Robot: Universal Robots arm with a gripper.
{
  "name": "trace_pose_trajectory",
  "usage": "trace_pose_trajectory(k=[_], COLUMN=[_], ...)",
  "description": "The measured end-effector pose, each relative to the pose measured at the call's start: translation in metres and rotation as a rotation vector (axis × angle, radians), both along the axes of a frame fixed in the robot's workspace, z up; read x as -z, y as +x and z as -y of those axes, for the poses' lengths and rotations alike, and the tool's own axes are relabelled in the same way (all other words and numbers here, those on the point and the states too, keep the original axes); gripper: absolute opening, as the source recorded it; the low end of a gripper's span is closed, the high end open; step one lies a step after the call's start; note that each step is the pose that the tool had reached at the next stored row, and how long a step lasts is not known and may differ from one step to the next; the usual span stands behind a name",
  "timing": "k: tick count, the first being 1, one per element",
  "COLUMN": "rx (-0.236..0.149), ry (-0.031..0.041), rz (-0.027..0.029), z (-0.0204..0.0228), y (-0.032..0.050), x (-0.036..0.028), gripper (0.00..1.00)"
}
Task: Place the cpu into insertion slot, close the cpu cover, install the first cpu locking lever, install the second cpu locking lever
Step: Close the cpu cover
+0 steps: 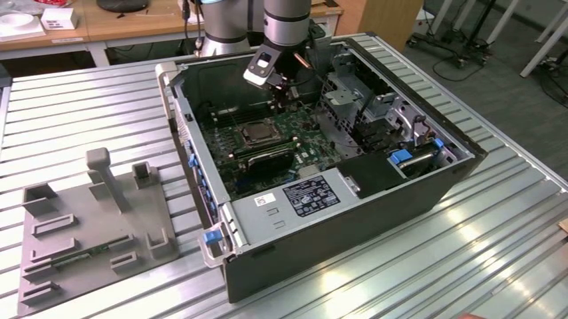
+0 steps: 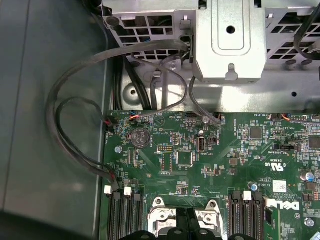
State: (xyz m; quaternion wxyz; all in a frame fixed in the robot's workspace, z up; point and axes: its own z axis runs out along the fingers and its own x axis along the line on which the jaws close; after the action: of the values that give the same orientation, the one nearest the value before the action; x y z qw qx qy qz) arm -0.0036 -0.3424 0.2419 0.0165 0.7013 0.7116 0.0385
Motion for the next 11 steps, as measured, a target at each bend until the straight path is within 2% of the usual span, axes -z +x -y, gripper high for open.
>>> trace_pose_trajectory(k=[11], rx=[0.0], ry=[0.0001], rz=[-0.0004], z=[0.0], y=[0.0], x=[0.0001], gripper=[0.11])
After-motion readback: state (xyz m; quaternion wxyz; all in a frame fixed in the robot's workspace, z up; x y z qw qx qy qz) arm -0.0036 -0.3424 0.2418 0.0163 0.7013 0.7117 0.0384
